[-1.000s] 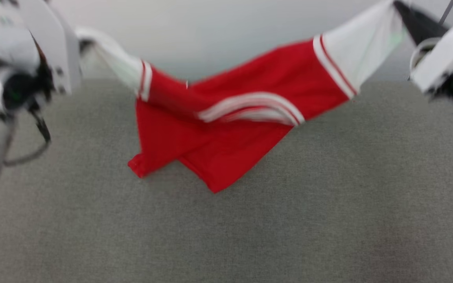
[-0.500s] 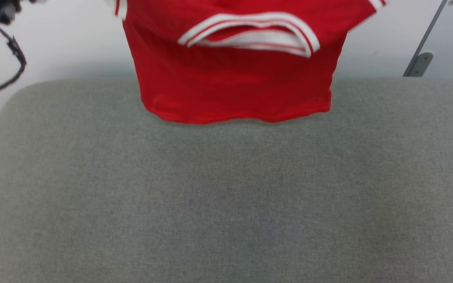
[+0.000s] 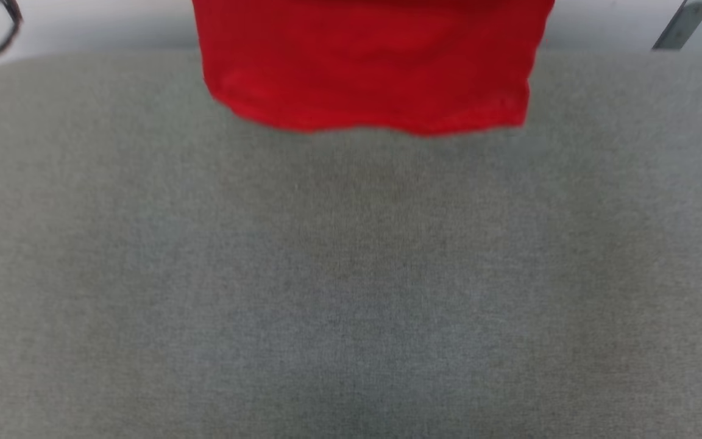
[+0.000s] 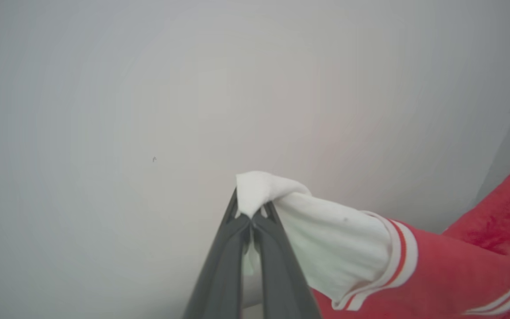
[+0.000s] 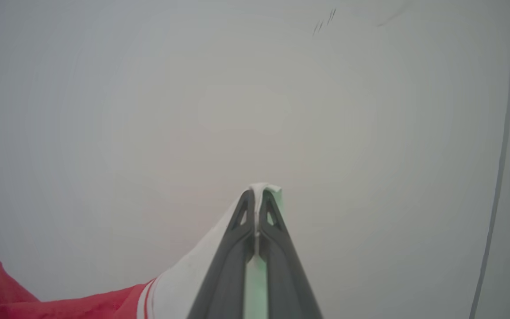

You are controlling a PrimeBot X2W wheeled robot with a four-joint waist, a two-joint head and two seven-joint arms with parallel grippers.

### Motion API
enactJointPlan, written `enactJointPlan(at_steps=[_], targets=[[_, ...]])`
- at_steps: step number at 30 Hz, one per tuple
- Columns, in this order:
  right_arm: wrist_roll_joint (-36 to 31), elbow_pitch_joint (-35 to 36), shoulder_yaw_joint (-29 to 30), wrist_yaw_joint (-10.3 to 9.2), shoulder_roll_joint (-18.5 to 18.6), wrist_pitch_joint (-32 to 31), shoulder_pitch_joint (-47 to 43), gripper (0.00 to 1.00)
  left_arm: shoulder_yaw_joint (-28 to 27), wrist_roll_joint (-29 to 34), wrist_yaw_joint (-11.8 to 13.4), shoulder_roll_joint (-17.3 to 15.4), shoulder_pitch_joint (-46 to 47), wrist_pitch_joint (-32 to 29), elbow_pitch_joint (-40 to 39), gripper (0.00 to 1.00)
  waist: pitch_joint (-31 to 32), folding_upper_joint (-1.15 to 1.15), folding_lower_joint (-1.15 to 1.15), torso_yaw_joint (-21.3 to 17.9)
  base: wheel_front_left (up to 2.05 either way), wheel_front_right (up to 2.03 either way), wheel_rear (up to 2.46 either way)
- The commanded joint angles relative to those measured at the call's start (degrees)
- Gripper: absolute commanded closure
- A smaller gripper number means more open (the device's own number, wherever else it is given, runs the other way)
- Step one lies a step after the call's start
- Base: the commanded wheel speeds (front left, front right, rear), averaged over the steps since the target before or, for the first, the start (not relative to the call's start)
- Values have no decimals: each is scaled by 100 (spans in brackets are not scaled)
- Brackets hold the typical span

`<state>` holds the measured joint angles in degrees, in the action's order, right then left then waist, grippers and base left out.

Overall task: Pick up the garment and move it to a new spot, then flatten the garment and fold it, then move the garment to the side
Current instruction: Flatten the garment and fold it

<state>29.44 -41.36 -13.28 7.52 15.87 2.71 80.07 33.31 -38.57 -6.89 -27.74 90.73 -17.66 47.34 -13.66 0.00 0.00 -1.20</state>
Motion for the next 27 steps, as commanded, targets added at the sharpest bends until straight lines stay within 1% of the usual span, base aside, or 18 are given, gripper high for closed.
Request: enactJointPlan(at_steps=[1, 3, 5, 7, 9, 11, 13, 16, 19, 21, 23, 27], targets=[[-132, -55, -108, -6, 37, 197, 125, 100, 41, 90, -13, 39, 108, 150, 49, 100, -391, 0, 0, 21, 0, 0, 0], [-380, -132, -289, -6, 122, 736, 296, 100, 14, 175, 13, 107, 296, 575, 160, 100, -528, 0, 0, 30, 0, 0, 0], [-611, -220, -451, -7, 186, 1070, 405, 100, 25, 297, 46, 173, 465, 1036, 274, 100, -651, 0, 0, 53, 0, 0, 0], [-955, -221, -631, -7, 274, 1204, 509, 100, 55, 388, 31, 263, 567, 1446, 388, 100, -756, 0, 0, 92, 0, 0, 0], [-1193, -124, -664, -8, 325, 1243, 537, 100, 92, 441, 14, 333, 625, 1774, 513, 100, -828, 0, 0, 137, 0, 0, 0], [-1359, 78, -675, -8, 380, 1248, 397, 100, 111, 416, -6, 394, 624, 1976, 665, 100, -878, 0, 0, 181, 0, 0, 0], [-1462, 104, -738, -8, 433, 1239, 152, 100, 180, 449, -12, 430, 554, 2158, 803, 100, -888, 0, 0, 222, 0, 0, 0], [-1398, 22, -871, -8, 489, 1242, -104, 100, 353, 440, -46, 521, 312, 2184, 1054, 100, -835, 0, 0, 273, 0, 0, 0], [-1186, -160, -1040, -8, 547, 1243, -453, 100, 530, 296, -52, 602, 6, 1934, 1271, 100, -721, 0, 0, 316, 0, 0, 0], [-967, -336, -1211, -7, 563, 1229, -709, 100, 685, 117, -57, 672, -302, 1712, 1275, 100, -611, 0, 0, 341, 0, 0, 0], [-620, -445, -1312, -8, 567, 1165, -891, 100, 818, -64, -56, 631, -613, 1476, 1227, 100, -490, 0, 0, 353, 0, 0, 0], [84, -466, -1546, -8, 630, 638, -1451, 100, 1087, -412, -58, 478, -1293, 1059, 1018, 100, -199, 0, 0, 342, 0, 0, 0]])
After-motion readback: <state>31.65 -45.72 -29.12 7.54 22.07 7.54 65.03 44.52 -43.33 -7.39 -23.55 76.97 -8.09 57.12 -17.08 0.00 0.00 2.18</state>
